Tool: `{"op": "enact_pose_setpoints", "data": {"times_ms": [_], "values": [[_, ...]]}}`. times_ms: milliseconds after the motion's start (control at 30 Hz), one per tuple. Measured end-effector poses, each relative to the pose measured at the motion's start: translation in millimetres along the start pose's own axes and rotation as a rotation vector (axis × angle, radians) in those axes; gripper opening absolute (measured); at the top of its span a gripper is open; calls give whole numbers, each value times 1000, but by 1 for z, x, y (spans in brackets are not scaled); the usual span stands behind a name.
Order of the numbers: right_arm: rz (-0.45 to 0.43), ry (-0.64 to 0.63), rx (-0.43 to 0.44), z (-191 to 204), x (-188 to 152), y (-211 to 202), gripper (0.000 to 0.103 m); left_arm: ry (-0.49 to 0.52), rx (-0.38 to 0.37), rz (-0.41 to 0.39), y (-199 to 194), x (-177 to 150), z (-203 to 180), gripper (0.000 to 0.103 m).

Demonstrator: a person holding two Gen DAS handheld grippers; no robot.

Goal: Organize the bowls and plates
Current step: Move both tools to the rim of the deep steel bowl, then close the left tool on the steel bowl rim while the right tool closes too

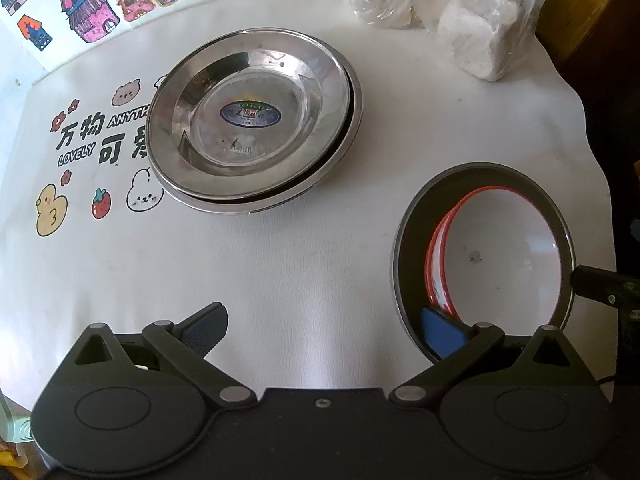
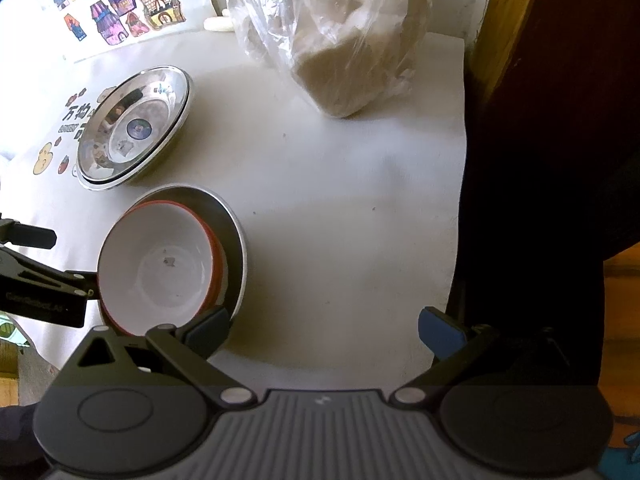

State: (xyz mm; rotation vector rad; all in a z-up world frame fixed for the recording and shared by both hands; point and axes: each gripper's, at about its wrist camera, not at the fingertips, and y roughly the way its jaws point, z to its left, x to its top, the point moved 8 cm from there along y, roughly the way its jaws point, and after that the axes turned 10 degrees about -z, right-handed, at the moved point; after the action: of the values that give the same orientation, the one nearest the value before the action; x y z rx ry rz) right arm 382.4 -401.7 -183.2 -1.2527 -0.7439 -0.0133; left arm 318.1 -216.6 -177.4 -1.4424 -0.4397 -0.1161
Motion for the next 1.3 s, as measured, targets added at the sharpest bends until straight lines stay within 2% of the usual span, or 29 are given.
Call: {"op": "enact_pose_setpoints", "data": {"times_ms": [333,467,667,700,767,933,967,1067,1233,1300], "values": [[2,-41,16,8,0,11,101,15,18,-9,1,0,-1,102],[3,-32,45,11,0,10,92,21,19,-10,2,0,-1,102],[-3,-17,113,18,1,8,65,21,13,-20,0,0,-4,94],[-2,-10,128,19,1,7,62,17,5,-22,-1,0,-4,91],[-1,3,155,21,1,7,50,6,-21,-24,-2,0,-6,83],[-6,-4,204,30,2,4,27,-30,-109,-32,-5,0,-13,49],[-7,-10,208,32,2,4,24,-34,-126,-35,-6,0,-14,46],[-9,-24,218,37,2,3,16,-39,-150,-41,-7,-1,-19,35],[-9,-22,222,39,2,2,15,-49,-198,-47,-8,-1,-25,14],[-7,-10,226,39,2,2,15,-47,-206,-49,-8,0,-27,13]]}}
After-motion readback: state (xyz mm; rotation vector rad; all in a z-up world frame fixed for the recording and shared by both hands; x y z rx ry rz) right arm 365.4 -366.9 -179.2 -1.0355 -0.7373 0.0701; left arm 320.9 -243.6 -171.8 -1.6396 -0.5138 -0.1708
